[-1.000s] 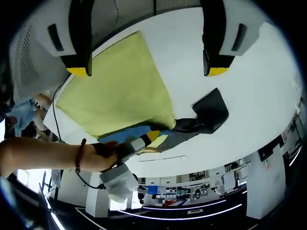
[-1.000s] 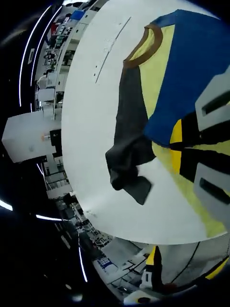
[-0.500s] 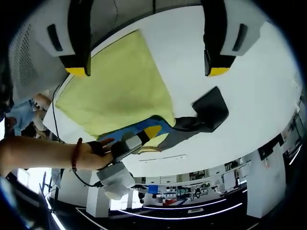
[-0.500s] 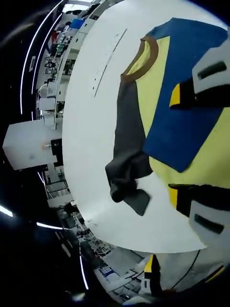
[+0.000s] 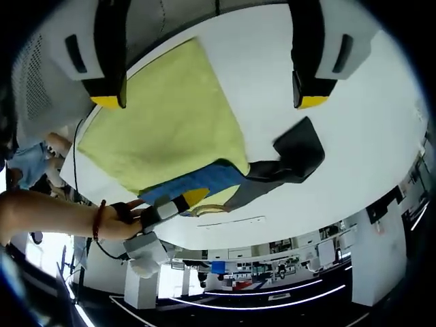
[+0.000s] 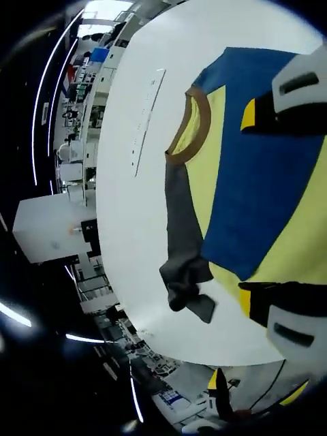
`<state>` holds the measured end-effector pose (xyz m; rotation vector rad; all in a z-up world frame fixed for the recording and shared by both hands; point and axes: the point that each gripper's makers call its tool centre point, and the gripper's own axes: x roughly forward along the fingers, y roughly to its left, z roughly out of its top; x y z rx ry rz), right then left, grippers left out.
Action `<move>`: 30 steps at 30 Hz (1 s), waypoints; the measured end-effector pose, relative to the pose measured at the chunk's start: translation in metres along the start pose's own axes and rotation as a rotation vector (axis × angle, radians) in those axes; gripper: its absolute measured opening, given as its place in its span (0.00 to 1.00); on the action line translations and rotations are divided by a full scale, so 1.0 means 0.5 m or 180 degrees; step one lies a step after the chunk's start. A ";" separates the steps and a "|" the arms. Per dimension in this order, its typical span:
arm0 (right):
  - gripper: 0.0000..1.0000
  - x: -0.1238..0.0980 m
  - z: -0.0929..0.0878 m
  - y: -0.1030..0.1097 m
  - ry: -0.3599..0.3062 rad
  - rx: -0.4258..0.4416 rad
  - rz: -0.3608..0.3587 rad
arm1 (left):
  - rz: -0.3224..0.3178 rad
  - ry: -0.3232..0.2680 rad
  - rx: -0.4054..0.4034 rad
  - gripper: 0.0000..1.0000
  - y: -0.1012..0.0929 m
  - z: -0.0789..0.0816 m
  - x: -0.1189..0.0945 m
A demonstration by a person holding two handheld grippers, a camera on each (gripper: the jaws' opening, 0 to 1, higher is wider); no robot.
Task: Fold the garment on the visible template until the final outline fits inside the template.
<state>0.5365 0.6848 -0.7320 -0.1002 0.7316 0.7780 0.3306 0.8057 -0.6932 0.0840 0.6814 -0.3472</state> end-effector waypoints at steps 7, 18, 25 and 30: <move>0.87 -0.036 -0.021 -0.062 -0.0005 0.0025 -0.0139 | -0.0019 -0.0042 0.0017 0.99 -0.004 0.011 0.003; 0.76 -0.084 -0.062 -0.158 0.0033 -0.0028 -0.0387 | -0.0004 -0.0037 0.0069 0.99 -0.005 0.012 0.003; 0.69 -0.113 -0.097 -0.200 0.0102 -0.0041 -0.0482 | -0.0012 -0.0031 0.0090 0.98 -0.006 0.013 0.003; 0.62 -0.130 -0.115 -0.217 0.0124 -0.0042 -0.0482 | -0.0028 -0.0033 0.0105 0.98 -0.010 0.015 0.002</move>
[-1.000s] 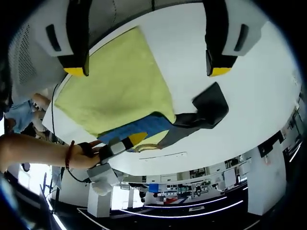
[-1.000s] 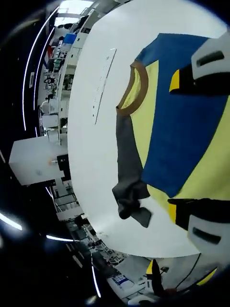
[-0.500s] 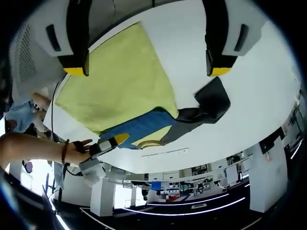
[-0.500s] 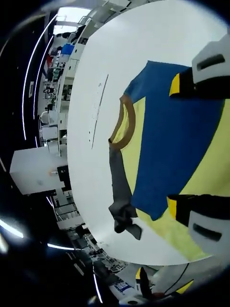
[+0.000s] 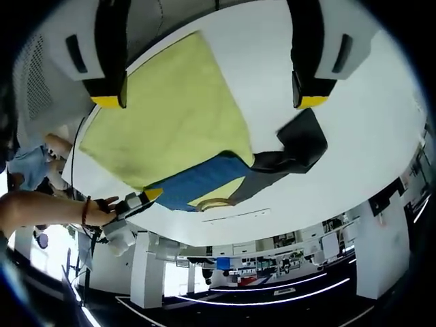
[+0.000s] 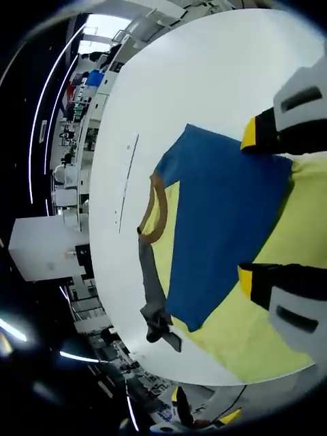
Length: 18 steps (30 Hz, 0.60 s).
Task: Fold the garment on the visible template until the final outline fits inside the template.
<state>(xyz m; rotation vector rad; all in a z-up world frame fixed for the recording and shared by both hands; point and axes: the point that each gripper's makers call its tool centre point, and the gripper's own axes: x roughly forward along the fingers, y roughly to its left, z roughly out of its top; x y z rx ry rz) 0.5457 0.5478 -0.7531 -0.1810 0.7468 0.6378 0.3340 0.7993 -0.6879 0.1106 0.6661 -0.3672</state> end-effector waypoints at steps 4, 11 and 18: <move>0.53 -0.012 -0.022 -0.016 0.0047 -0.0009 -0.0015 | 0.0003 0.0004 -0.0001 0.98 0.001 -0.001 -0.002; 0.40 -0.032 -0.058 -0.049 0.0111 -0.0030 -0.0129 | -0.0012 -0.0046 0.0008 0.97 -0.001 0.006 -0.003; 0.23 -0.044 -0.072 -0.077 0.0091 0.0013 -0.0232 | 0.0004 -0.0034 0.0004 0.96 0.003 0.006 -0.003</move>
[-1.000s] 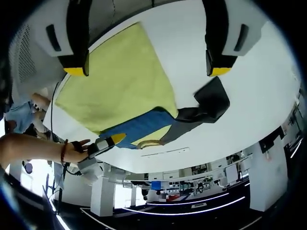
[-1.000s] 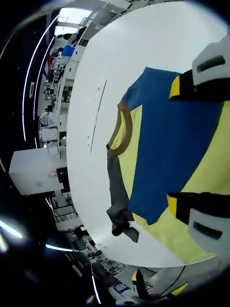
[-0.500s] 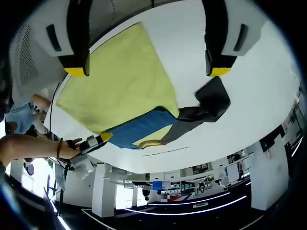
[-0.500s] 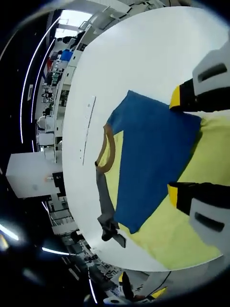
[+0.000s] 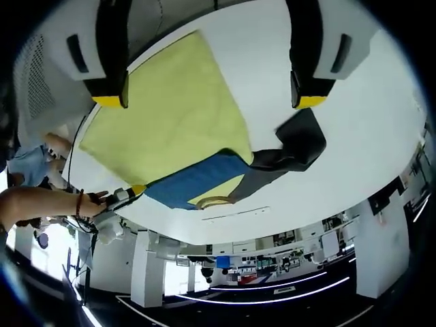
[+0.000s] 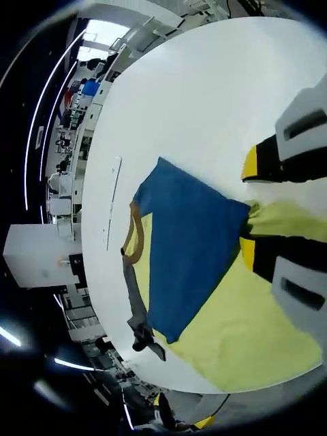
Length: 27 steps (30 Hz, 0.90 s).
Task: Fold the garment on the visible template until the final outline fits inside the template.
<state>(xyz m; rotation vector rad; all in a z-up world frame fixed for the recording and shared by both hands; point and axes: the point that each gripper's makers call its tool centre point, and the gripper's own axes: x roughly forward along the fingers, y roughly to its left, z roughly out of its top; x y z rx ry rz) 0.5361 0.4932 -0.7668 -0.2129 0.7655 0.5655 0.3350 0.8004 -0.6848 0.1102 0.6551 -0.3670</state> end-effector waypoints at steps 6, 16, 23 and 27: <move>0.16 0.011 -0.008 -0.011 0.0032 0.0102 0.0012 | 0.0006 0.0014 0.0009 0.96 0.000 -0.001 0.000; 0.00 -0.002 -0.008 -0.021 0.0040 -0.0031 -0.0129 | 0.0056 0.0032 0.0005 0.96 0.006 -0.006 -0.006; 0.00 -0.001 -0.017 -0.026 0.0133 -0.0168 -0.0236 | 0.0051 0.0075 0.0022 0.95 0.004 -0.012 -0.003; 0.02 -0.007 -0.022 -0.023 0.0196 -0.0213 -0.0270 | 0.0064 0.0074 0.0016 0.95 0.008 -0.013 -0.004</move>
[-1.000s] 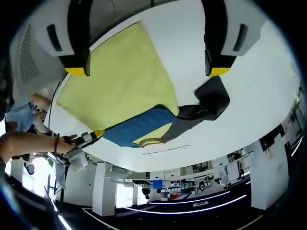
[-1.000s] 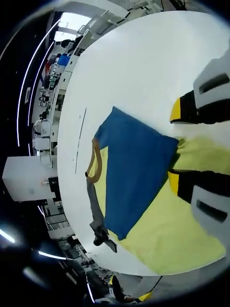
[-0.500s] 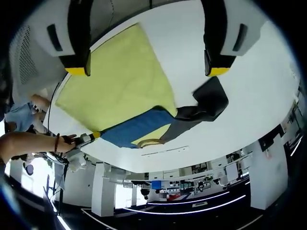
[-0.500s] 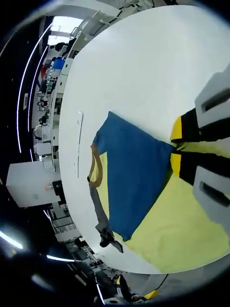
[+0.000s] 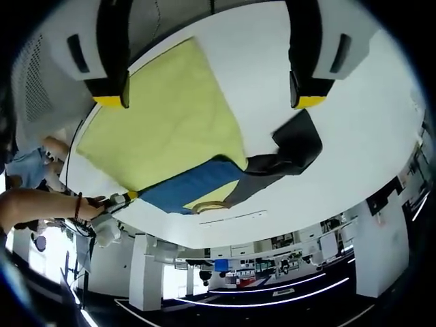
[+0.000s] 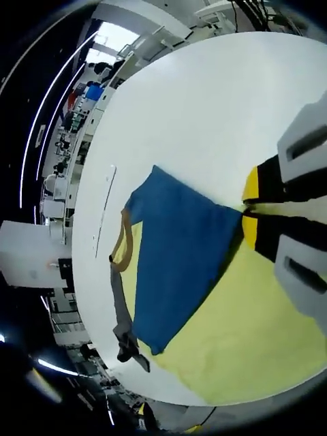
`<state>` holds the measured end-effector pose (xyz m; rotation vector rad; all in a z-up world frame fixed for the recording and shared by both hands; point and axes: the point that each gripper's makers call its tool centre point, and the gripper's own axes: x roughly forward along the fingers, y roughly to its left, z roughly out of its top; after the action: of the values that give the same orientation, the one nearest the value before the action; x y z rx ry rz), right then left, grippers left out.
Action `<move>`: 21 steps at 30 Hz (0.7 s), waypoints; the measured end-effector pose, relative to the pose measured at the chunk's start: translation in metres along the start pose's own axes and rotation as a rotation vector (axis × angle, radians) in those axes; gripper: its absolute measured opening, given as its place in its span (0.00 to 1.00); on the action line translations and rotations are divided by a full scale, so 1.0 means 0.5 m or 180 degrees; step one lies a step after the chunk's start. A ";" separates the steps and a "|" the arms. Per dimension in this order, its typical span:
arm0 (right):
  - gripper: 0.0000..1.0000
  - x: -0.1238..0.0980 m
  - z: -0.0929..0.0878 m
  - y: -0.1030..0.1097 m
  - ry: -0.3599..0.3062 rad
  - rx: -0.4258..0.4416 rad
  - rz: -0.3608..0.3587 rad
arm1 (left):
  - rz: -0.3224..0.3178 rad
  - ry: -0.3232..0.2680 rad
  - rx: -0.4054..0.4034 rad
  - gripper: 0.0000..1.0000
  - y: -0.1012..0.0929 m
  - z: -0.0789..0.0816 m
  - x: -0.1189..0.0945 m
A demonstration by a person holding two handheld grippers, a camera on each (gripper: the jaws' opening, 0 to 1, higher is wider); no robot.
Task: Fold the garment on the visible template until the final outline fits inside the template.
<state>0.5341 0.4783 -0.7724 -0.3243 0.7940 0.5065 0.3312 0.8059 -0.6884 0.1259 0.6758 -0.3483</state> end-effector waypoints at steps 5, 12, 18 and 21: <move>0.00 -0.004 -0.007 -0.003 -0.0075 0.0137 0.0019 | 0.0014 0.0014 -0.0006 0.95 0.005 -0.004 -0.001; 0.00 -0.002 -0.005 -0.005 -0.0088 0.0189 0.0024 | 0.0025 0.0037 -0.0006 0.94 0.009 -0.007 -0.001; 0.00 0.000 -0.005 -0.015 -0.0083 0.0206 0.0036 | 0.0046 0.0023 -0.0021 0.94 0.018 -0.002 0.003; 0.00 0.000 -0.006 -0.024 -0.0066 0.0193 0.0031 | 0.0048 0.0025 -0.0022 0.93 0.021 -0.001 0.005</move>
<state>0.5392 0.4669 -0.7732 -0.2588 0.7896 0.4933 0.3364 0.8151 -0.6906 0.1259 0.6835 -0.3313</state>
